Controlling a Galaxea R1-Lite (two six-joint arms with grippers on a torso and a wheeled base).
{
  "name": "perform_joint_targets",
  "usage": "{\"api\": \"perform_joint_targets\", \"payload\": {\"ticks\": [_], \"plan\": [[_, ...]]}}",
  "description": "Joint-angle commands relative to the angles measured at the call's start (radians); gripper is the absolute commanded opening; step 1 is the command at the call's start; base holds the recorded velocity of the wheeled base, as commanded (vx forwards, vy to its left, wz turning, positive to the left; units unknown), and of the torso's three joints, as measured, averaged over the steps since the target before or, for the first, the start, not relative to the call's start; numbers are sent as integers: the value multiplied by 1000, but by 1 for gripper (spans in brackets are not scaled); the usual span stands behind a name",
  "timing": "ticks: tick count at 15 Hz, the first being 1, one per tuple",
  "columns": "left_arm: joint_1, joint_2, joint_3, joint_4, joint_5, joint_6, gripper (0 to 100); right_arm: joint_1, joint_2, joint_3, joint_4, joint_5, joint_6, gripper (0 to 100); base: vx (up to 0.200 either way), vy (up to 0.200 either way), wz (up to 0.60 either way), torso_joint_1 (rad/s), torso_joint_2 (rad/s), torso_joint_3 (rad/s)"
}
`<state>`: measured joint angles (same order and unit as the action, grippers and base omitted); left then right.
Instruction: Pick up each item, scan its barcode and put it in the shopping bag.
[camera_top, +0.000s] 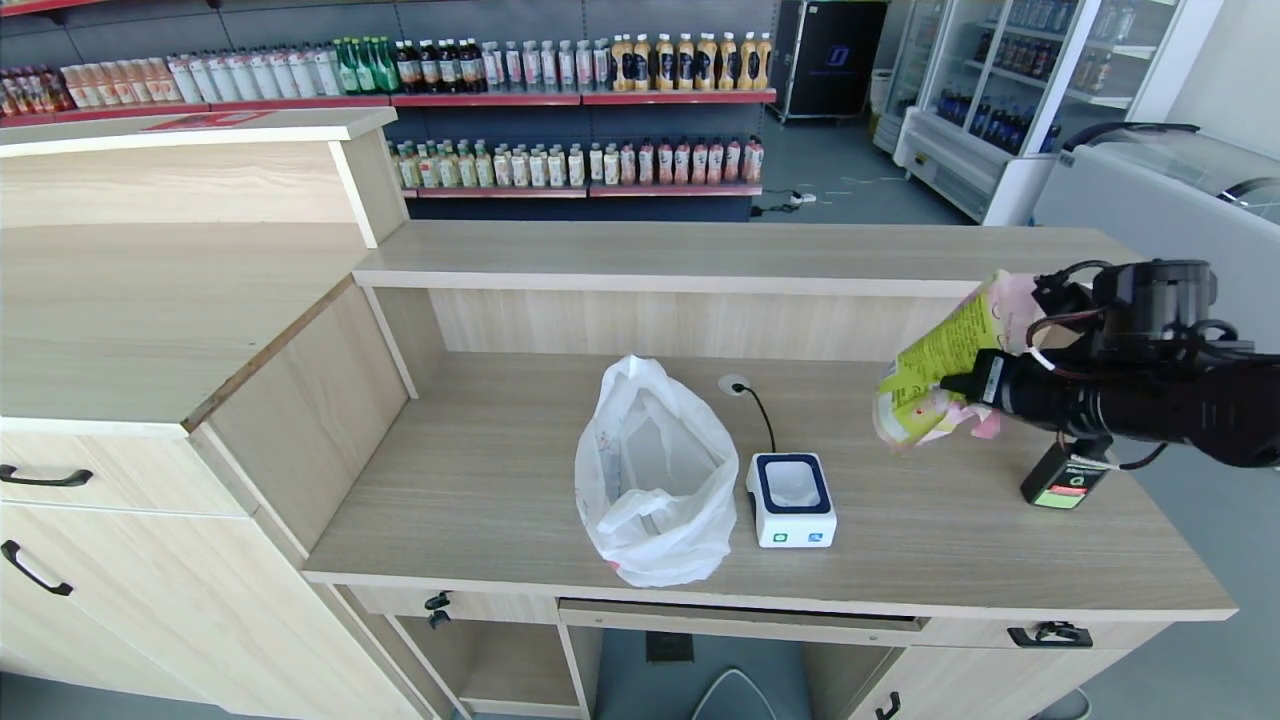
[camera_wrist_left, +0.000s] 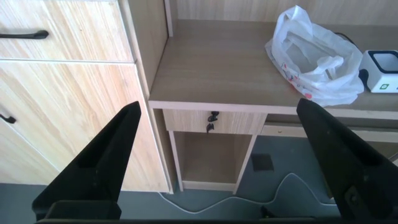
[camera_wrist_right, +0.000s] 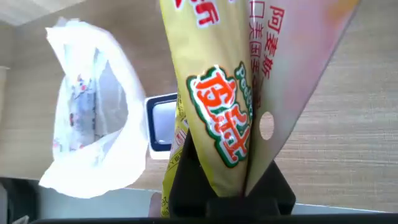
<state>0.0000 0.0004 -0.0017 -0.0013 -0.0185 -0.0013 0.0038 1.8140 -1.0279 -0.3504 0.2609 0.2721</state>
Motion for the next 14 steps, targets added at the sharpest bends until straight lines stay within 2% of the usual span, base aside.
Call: {"api": "perform_joint_targets", "payload": {"ticks": [1,5,7,8,10,14], "plan": [[0,0,0,0,0,0,100,-10,-449,84,130,422,-45,0,0,0,0,0,0,0],[0,0,0,0,0,0,100,-51,-674,192,156,942,-44,0,0,0,0,0,0,0],[0,0,0,0,0,0,100,-41,-725,209,146,1144,-45,0,0,0,0,0,0,0],[0,0,0,0,0,0,100,-18,-739,212,146,1203,-47,0,0,0,0,0,0,0],[0,0,0,0,0,0,100,27,-765,215,149,1212,-48,0,0,0,0,0,0,0],[0,0,0,0,0,0,100,30,-875,267,149,1213,-50,0,0,0,0,0,0,0]]}}
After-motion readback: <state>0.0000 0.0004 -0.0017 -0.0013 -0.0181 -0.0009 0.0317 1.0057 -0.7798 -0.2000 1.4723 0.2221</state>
